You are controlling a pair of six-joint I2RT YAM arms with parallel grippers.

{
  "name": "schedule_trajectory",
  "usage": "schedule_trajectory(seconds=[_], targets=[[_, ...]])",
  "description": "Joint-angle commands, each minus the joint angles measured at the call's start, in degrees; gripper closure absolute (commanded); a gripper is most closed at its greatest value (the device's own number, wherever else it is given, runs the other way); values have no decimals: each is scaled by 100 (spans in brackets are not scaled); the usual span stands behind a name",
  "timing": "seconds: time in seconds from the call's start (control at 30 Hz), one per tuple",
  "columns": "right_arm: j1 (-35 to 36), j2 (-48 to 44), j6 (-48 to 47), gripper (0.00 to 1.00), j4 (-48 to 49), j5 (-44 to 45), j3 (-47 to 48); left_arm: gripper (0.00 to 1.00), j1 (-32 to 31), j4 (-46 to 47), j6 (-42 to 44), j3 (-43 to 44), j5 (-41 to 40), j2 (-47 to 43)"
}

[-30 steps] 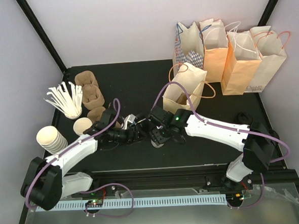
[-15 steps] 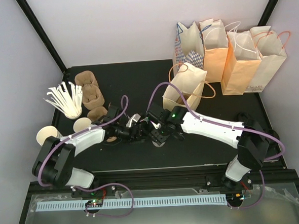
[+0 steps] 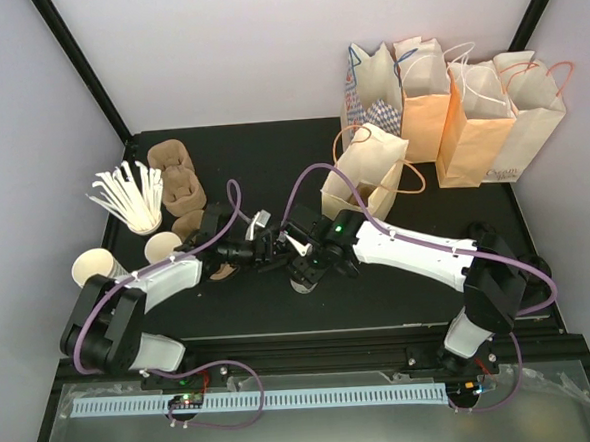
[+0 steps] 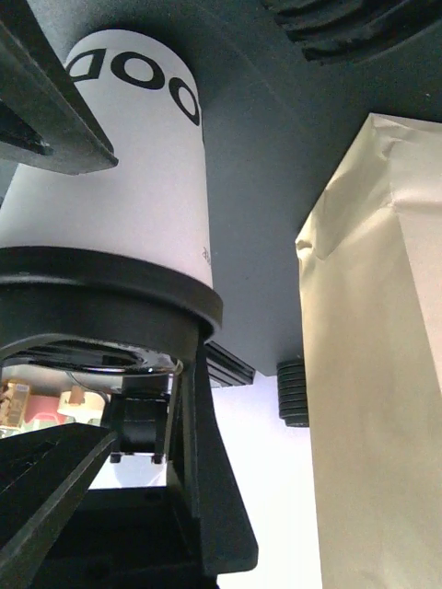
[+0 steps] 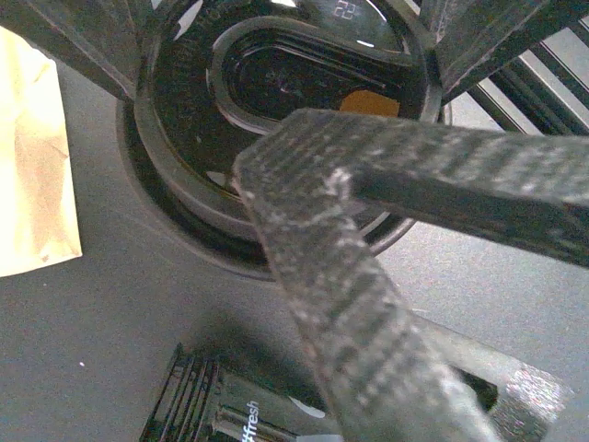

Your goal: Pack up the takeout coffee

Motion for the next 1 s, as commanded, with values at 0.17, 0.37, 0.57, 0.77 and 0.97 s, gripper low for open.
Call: schedule_trajectory(seconds=[0.17, 0.37, 0.57, 0.77, 0.97], targets=[[28, 73, -25, 27, 129, 11, 210, 26, -114, -1047, 928, 452, -159, 452], [27, -93, 40, 16, 200, 111, 227, 28, -275, -1796, 1530, 429, -594, 576], [29, -552, 224, 0, 321, 414, 149, 29, -363, -2364, 1885, 602, -1137, 614], [29, -1133, 926, 1, 420, 417, -137, 29, -385, -2565, 1890, 788, -1289, 450], [21, -2355, 2813, 22, 1166, -438, -1476, 26, -384, -2723, 1678, 973, -1259, 34]])
